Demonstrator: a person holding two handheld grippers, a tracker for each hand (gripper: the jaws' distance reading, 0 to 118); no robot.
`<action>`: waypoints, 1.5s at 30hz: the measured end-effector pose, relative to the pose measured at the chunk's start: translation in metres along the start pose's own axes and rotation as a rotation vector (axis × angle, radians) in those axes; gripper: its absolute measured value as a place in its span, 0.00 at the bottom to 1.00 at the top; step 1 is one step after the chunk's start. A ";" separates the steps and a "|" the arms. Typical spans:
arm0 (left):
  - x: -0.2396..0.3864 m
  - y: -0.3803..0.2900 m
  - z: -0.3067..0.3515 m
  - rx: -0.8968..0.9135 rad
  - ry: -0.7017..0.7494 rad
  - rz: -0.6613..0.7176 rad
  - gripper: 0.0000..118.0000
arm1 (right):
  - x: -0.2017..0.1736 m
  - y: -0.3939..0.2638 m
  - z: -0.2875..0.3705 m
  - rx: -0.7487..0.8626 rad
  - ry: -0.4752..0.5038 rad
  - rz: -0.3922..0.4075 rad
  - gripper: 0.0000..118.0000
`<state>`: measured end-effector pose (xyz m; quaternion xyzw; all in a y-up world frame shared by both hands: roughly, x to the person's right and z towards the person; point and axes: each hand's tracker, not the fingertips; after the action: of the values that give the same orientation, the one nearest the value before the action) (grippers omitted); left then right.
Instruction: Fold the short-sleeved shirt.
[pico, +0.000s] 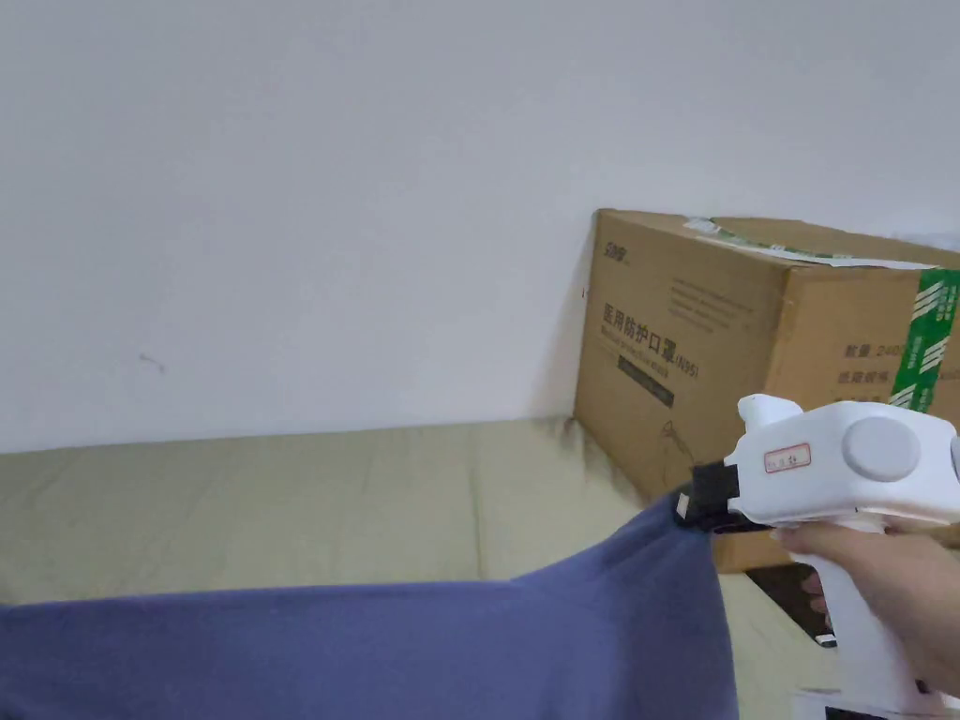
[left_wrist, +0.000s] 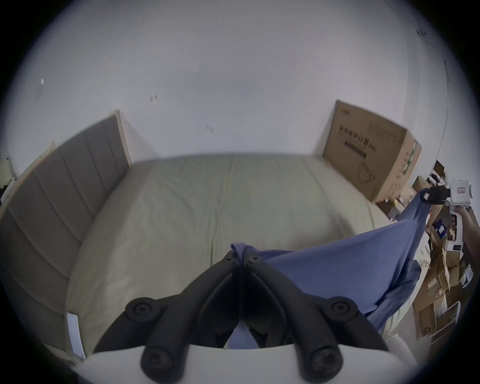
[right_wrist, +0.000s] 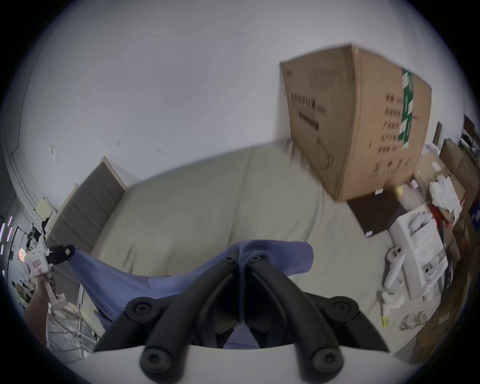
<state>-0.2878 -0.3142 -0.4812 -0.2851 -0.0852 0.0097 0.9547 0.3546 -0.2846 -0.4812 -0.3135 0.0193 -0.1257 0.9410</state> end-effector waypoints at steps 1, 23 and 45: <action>0.000 0.012 0.006 0.030 0.002 0.006 0.00 | -0.005 0.014 0.009 0.030 0.004 -0.004 0.00; -0.007 0.242 -0.042 0.360 0.142 -0.003 0.00 | -0.145 0.283 0.029 0.528 -0.177 0.206 0.00; 0.037 -0.094 -0.167 -0.214 -0.003 0.124 0.00 | -0.013 -0.123 -0.161 -0.208 -0.128 0.030 0.00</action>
<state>-0.2261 -0.4810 -0.5616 -0.3900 -0.0694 0.0601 0.9162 0.2960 -0.4704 -0.5378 -0.4163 -0.0230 -0.0885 0.9046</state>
